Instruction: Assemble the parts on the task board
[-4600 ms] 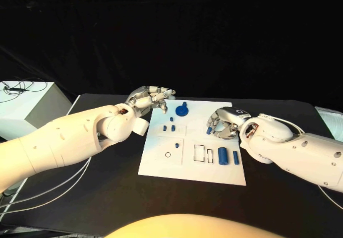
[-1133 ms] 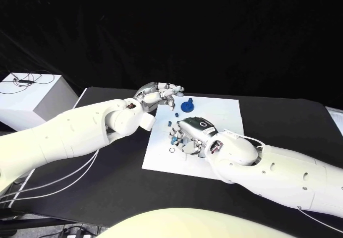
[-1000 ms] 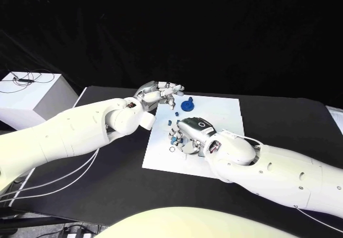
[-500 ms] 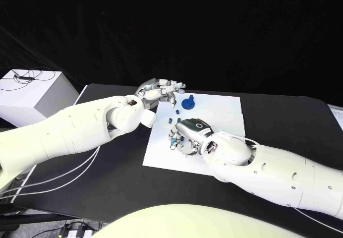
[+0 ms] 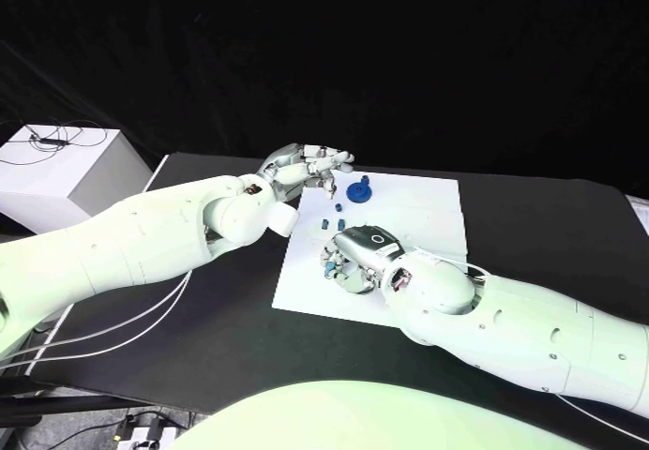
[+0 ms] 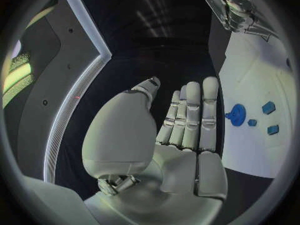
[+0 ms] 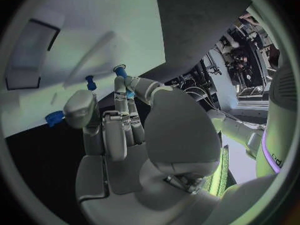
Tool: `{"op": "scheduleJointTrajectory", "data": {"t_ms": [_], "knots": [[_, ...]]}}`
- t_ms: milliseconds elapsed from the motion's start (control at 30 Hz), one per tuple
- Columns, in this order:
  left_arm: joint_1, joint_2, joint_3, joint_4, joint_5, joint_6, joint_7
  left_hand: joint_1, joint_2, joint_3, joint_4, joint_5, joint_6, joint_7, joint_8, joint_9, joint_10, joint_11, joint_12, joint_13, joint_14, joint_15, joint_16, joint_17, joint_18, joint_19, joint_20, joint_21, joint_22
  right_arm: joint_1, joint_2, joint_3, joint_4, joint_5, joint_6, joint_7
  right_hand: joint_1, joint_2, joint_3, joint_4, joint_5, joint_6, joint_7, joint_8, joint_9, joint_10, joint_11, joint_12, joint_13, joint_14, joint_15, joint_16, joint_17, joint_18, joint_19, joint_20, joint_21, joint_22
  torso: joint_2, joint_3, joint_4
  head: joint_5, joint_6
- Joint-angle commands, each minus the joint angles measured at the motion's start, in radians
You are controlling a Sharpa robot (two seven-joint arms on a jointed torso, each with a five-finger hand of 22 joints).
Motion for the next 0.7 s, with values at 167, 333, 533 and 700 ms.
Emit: {"op": "scheduleJointTrajectory", "data": {"t_ms": [167,333,533,700], "knots": [[0.000,0.000,0.001,0.002,0.005,0.016,0.007,0.007,0.003,-0.003,0.004,-0.006,-0.007,0.001,0.006,0.000,-0.008,0.002,0.002,0.001,-0.007,0.002,-0.003,0.001,0.007,0.003,-0.001,0.003,-0.001,-0.002,-0.002,0.000,0.002,-0.015,0.012,0.003,0.000,0.013,0.004,0.000,0.002,0.005,0.001,0.045,0.057,0.003,-0.008,-0.006,0.000,0.055,-0.006,0.005,0.001,-0.013,0.000,-0.009,0.005,0.001,-0.001,0.0002,-0.0019,0.003,-0.001],[0.000,0.000,0.001,0.002,0.005,0.016,0.007,0.007,0.003,-0.003,0.004,-0.006,-0.007,0.001,0.006,0.000,-0.008,0.002,0.002,0.001,-0.007,0.002,-0.003,0.001,0.007,0.003,-0.001,0.003,-0.001,-0.003,-0.001,-0.001,0.001,-0.014,0.012,0.005,0.000,0.013,0.004,0.000,0.002,0.005,0.001,0.045,0.057,0.003,-0.008,-0.006,0.000,0.055,-0.006,0.005,0.001,-0.013,0.000,-0.009,0.005,0.001,-0.001,0.0004,-0.0018,0.004,-0.001],[0.000,0.001,0.001,0.002,0.004,0.017,0.007,0.007,0.003,-0.003,0.004,-0.006,-0.007,0.001,0.006,0.000,-0.008,0.002,0.002,0.001,-0.007,0.002,-0.003,0.001,0.007,0.003,-0.001,0.003,-0.001,-0.005,0.003,-0.002,-0.009,-0.014,0.013,0.005,-0.001,0.013,0.005,-0.001,0.003,0.005,0.002,0.046,0.058,0.003,-0.007,-0.007,0.001,0.056,-0.006,0.006,0.004,-0.013,0.001,-0.009,0.005,0.002,-0.001,-0.0005,-0.0008,0.004,-0.001],[0.000,0.001,0.001,0.002,0.004,0.017,0.007,0.007,0.003,-0.003,0.004,-0.006,-0.007,0.001,0.006,0.000,-0.008,0.002,0.002,0.001,-0.007,0.002,-0.003,0.001,0.007,0.003,-0.001,0.003,-0.001,-0.007,0.005,-0.002,-0.017,-0.013,0.014,0.006,-0.001,0.013,0.005,-0.001,0.003,0.005,0.002,0.046,0.058,0.003,-0.007,-0.007,0.001,0.056,-0.006,0.006,0.004,-0.013,0.001,-0.009,0.005,0.002,-0.001,-0.0006,-0.0004,0.004,-0.001]]}}
